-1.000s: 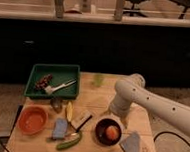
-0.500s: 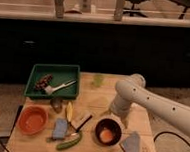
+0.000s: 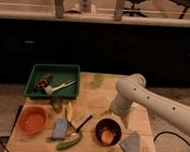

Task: Place apple in purple bowl

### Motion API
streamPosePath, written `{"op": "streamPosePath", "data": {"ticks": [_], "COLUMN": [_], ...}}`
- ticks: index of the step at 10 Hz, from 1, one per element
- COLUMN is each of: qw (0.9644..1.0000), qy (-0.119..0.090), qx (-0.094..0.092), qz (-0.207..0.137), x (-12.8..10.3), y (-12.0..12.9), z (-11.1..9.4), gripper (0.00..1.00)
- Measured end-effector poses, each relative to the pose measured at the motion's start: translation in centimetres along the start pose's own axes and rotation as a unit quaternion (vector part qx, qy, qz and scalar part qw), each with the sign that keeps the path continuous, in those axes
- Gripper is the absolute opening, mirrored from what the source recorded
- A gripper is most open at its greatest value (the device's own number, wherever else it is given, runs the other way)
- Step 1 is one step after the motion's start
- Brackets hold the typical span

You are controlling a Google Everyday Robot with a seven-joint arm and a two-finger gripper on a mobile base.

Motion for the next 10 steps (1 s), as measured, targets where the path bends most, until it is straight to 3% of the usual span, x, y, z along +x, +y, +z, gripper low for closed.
{"op": "streamPosePath", "data": {"ticks": [10], "qw": [1.0000], "qy": [0.002], "qx": [0.007], "qz": [-0.002], "x": [-0.03], "y": [-0.27], "z": [0.03], "gripper": [0.80]}}
